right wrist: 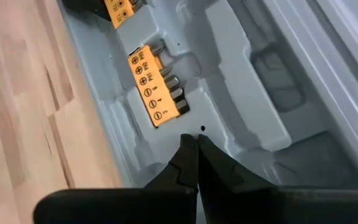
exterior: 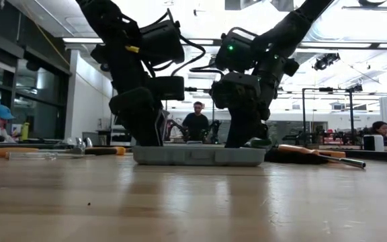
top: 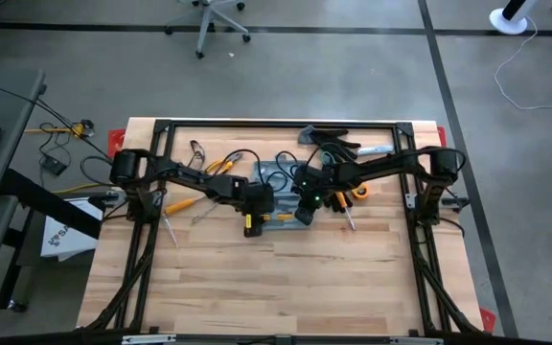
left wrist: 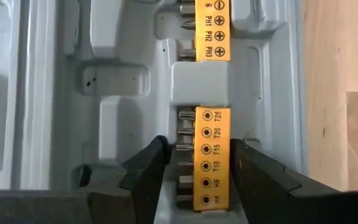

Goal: Prefit tool cases
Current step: Remove the left yellow screwdriver bits from the gray toolbox, then remove the yellow screwdriver bits from the gray toolbox

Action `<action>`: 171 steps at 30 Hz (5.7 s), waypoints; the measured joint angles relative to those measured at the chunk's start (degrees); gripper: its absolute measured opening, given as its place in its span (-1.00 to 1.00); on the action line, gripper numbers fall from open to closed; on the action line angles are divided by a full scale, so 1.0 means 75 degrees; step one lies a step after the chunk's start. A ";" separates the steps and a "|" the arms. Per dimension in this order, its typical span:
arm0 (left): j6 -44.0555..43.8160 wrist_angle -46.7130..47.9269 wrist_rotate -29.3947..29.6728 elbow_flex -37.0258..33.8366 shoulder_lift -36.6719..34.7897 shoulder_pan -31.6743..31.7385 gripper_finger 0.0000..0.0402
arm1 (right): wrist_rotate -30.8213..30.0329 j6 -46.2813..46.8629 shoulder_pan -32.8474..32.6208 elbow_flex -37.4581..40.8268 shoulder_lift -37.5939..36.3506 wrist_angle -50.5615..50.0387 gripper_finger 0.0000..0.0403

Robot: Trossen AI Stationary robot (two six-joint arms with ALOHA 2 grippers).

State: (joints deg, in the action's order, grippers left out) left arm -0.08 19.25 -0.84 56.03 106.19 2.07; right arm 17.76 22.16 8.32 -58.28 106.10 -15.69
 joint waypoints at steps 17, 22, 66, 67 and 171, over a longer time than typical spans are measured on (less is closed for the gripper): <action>-0.0462 -0.0163 -0.0362 -0.0237 -0.0064 0.0023 -0.58 | 0.0004 0.0475 -0.0064 0.0023 0.0170 0.0226 -1.00; -0.0490 0.0052 -0.0001 -0.0149 -0.0370 0.0010 -0.58 | -0.0052 0.0526 -0.0068 0.0026 0.0184 0.0269 -1.00; -0.0912 0.1061 0.0466 -0.0124 -0.2217 0.0292 -0.60 | 0.0050 0.0092 0.0026 0.0015 0.0388 0.0208 -1.00; -0.0897 0.1192 0.0475 -0.0132 -0.2272 0.0289 -0.60 | 0.0050 0.0092 0.0029 0.0015 0.0388 0.0208 -1.00; 0.1984 -0.0536 -0.0202 0.0819 0.0050 0.0076 -0.26 | -0.0032 0.0241 0.0040 0.0038 0.0405 0.0542 -1.00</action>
State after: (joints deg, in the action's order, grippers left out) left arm 14.80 15.22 -2.35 62.17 106.57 2.63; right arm 17.52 23.97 8.62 -58.00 109.14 -11.62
